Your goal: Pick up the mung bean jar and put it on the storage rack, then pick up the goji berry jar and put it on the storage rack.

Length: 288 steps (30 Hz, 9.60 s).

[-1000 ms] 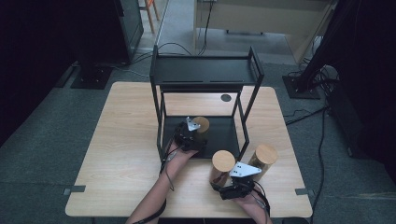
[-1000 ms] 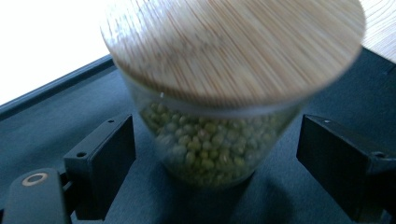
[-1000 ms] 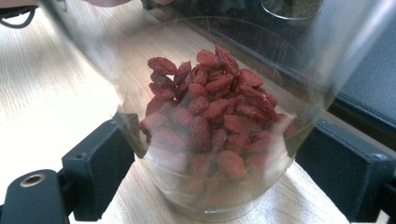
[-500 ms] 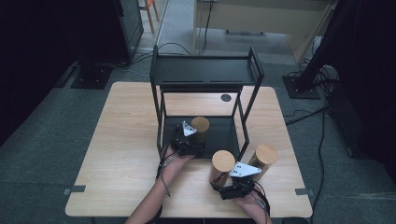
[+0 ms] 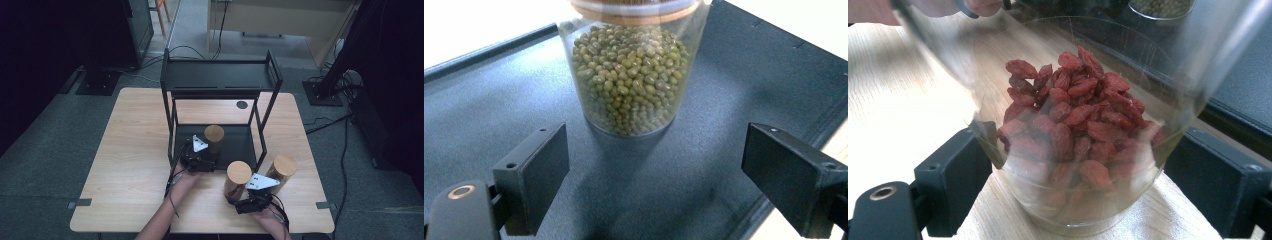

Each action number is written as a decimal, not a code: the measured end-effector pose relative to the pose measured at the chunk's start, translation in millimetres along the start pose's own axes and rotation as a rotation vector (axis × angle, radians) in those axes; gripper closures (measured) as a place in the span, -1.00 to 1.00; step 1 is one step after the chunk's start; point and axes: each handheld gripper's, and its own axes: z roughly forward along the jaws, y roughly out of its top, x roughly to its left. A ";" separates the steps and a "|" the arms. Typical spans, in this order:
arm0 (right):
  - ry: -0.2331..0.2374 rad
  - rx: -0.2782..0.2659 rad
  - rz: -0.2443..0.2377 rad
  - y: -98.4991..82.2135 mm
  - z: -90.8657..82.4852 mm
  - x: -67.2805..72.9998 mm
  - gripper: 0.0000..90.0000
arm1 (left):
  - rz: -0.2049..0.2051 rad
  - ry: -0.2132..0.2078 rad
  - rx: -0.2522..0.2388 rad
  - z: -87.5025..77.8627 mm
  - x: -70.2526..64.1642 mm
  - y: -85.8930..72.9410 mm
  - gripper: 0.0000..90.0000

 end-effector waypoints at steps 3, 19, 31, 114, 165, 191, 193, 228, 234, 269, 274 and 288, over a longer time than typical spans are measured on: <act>0.000 -0.001 -0.001 0.0 0.1 -0.1 -0.74 | 0.005 -0.004 -0.005 -2.6 -1.4 -1.8 -0.73; -0.001 0.002 0.000 0.1 0.3 0.0 -0.74 | 0.011 -0.026 -0.016 -14.3 -6.3 -13.6 -0.73; 0.000 0.004 0.000 0.2 0.4 0.2 -0.74 | 0.015 -0.033 -0.027 -20.5 -8.6 -20.3 -0.73; -0.001 0.009 0.006 0.4 1.0 -1.3 -0.71 | 0.061 -0.084 -0.067 -64.4 -29.2 -73.6 -0.73; -0.003 -0.071 0.003 21.6 -11.3 2.8 -0.65 | 0.076 -0.085 0.025 -58.0 -32.8 -71.6 -0.73; -0.024 -0.032 -0.049 38.2 -12.7 7.9 -0.44 | 0.063 -0.098 0.067 -54.7 -33.1 -71.1 -0.73; -0.021 -0.030 -0.050 39.3 -12.4 8.1 -0.44 | 0.063 -0.099 0.067 -54.4 -33.3 -71.1 -0.73; -0.039 -0.034 0.011 73.1 -8.3 4.0 -0.44 | 0.102 -0.068 0.087 -52.8 -38.4 -70.8 -0.73; -0.042 -0.033 0.018 77.7 -6.8 3.3 -0.44 | 0.102 -0.068 0.087 -52.8 -38.4 -70.7 -0.73; -0.056 -0.044 0.028 100.8 13.3 -1.5 -0.44 | 0.104 -0.067 0.088 -53.0 -39.6 -70.9 -0.73; -0.057 -0.033 0.021 102.6 16.8 -1.4 -0.44 | 0.103 -0.067 0.087 -52.9 -39.7 -70.9 -0.73; -0.064 -0.028 0.025 110.9 27.2 -4.5 -0.44 | 0.101 -0.068 0.088 -52.9 -39.9 -70.9 -0.73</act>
